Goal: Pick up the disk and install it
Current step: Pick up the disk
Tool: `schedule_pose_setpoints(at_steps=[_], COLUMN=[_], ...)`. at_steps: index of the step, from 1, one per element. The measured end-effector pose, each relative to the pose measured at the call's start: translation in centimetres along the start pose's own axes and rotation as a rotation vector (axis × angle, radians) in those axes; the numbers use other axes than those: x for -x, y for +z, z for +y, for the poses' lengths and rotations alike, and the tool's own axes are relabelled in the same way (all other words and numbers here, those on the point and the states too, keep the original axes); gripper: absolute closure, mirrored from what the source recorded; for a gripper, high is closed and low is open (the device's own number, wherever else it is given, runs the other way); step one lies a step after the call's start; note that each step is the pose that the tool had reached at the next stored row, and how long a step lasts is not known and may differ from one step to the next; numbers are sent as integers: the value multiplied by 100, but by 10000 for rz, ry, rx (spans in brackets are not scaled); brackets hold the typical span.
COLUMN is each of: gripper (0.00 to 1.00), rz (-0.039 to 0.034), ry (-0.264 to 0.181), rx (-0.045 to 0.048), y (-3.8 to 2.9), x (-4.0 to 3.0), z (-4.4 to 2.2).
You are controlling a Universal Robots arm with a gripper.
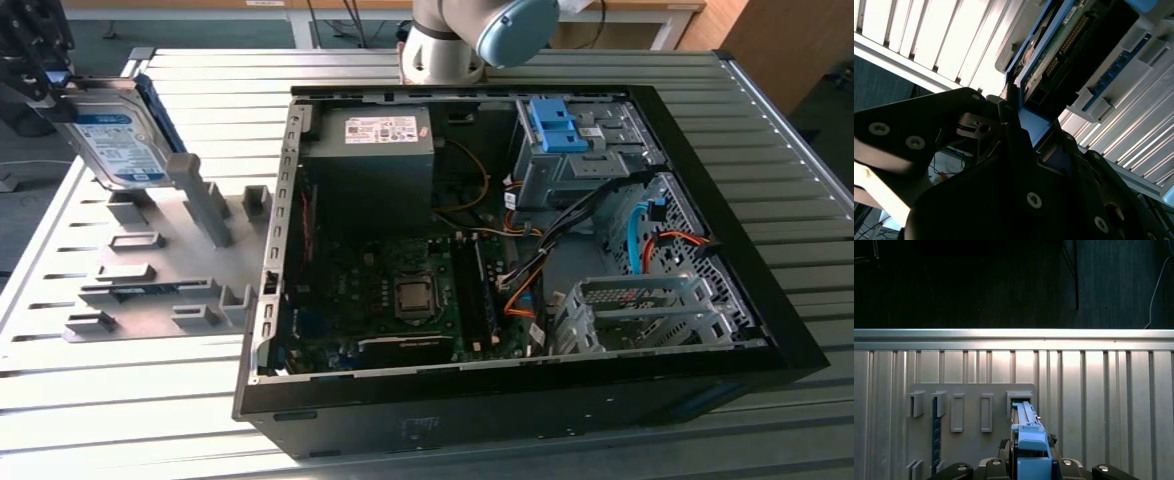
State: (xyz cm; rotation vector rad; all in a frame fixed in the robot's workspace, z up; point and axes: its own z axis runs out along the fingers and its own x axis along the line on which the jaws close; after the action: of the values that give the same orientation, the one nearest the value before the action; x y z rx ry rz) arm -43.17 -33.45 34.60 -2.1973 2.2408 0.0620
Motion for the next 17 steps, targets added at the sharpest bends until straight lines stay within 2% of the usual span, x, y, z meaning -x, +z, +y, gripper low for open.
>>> schedule_pose_setpoints(at_steps=[17], gripper=[63], rz=[0], ry=[0], rx=[1], y=[-65], x=[2], z=[2])
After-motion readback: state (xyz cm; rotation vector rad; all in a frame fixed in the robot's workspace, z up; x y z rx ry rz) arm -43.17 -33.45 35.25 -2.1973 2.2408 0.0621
